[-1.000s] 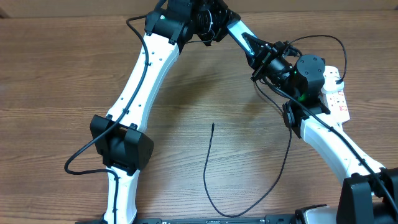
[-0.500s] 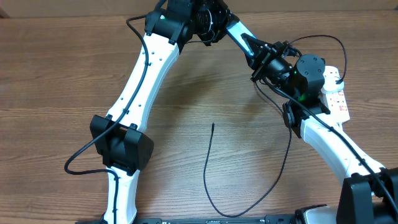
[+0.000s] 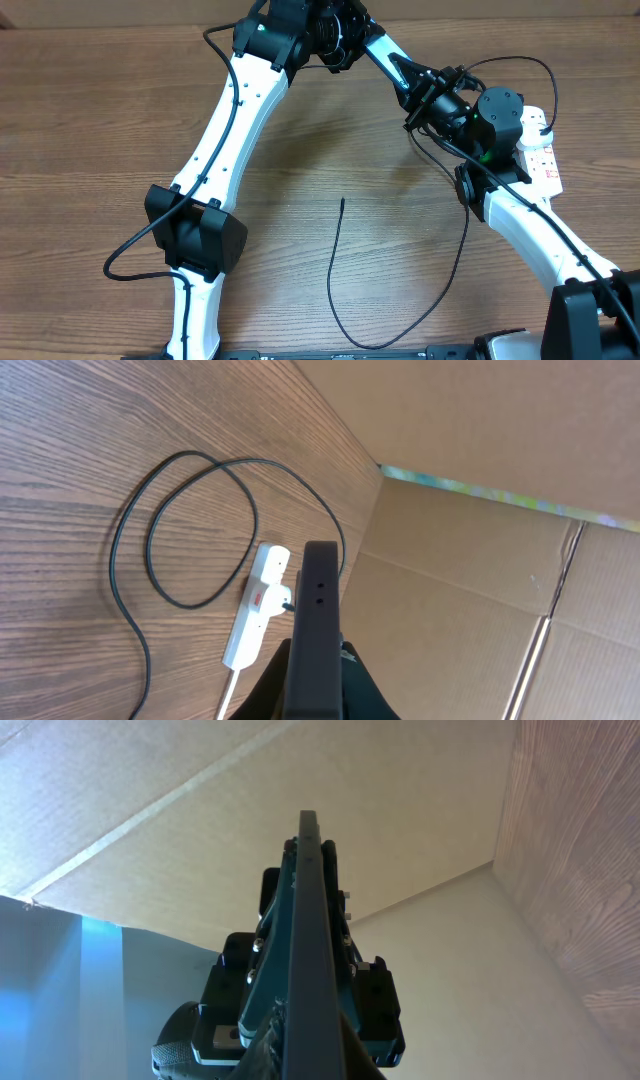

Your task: Plug charger to phone and switch on socket

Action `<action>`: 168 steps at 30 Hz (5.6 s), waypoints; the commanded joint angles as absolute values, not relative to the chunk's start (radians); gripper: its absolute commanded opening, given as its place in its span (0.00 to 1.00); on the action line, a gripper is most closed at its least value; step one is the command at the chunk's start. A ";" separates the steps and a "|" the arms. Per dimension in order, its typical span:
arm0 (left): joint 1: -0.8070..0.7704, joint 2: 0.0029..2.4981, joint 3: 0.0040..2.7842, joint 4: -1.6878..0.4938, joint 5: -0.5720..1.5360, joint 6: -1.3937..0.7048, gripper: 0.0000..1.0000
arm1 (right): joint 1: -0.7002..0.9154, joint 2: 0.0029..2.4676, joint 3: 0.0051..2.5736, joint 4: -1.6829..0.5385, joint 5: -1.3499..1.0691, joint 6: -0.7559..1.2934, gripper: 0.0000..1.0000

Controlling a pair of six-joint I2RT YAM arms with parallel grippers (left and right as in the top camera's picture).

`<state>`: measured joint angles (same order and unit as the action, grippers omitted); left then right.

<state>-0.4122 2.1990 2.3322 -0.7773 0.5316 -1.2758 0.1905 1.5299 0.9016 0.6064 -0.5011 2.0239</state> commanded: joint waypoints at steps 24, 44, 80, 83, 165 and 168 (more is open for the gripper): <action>-0.291 2.188 2.330 -0.783 0.649 -1.224 0.04 | 0.195 1.523 0.923 0.625 -0.603 2.087 1.00; -0.020 2.188 2.330 -1.129 1.018 -0.609 0.04 | 0.195 1.523 0.923 0.339 -0.907 1.433 1.00; 0.047 2.188 2.330 -1.171 1.146 -0.358 0.04 | 0.197 1.523 0.924 -0.319 -0.742 0.670 1.00; 0.047 2.188 2.330 -1.170 1.146 -0.358 0.04 | 0.197 1.523 0.924 -0.449 -0.633 0.622 1.00; -0.001 2.204 2.329 -1.200 0.940 -0.314 0.04 | 0.685 1.797 1.136 -0.668 0.096 0.682 0.83; -0.001 2.204 2.329 -1.201 0.940 -0.314 0.04 | 0.685 1.804 1.156 -0.690 0.117 0.693 0.83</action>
<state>0.0059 2.2044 2.3192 -1.2068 0.9188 -0.3325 0.6830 1.8030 1.1164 -0.6807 0.0780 0.6590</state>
